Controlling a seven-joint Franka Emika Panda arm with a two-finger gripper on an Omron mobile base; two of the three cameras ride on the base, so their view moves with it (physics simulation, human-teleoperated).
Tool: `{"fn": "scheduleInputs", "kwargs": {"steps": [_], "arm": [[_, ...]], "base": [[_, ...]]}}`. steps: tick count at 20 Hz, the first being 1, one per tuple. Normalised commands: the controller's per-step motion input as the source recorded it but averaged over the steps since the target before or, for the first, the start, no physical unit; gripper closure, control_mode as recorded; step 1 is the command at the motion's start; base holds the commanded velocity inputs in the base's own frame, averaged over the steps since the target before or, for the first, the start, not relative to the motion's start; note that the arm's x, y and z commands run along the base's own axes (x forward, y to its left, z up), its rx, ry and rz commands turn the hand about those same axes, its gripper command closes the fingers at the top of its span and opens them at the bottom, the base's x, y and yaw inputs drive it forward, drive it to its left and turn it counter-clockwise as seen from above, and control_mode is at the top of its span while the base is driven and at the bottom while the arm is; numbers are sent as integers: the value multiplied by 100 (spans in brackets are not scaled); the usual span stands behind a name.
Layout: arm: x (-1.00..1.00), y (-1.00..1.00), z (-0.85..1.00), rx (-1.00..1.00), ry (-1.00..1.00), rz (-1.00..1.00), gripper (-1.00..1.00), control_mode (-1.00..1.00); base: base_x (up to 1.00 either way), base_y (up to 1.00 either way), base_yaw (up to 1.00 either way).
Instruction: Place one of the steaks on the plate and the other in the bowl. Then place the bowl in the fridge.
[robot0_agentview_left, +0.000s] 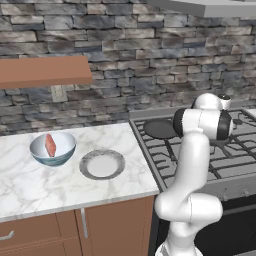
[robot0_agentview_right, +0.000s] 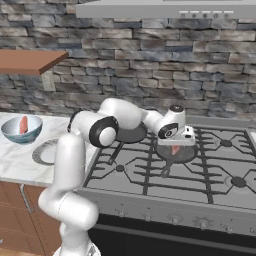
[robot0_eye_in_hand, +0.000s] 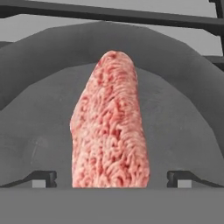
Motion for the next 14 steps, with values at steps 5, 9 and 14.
{"fn": "scheduleInputs", "kwargs": {"steps": [5, 9, 14], "arm": [[13, -14, -23, 4, 0, 5, -100, -100], [17, 0, -43, 5, 0, 3, 100, -100], [-5, 11, -38, 2, 0, 2, 100, -100]], "base": [[0, 0, 0], [0, 0, 0], [0, 0, 0]]}}
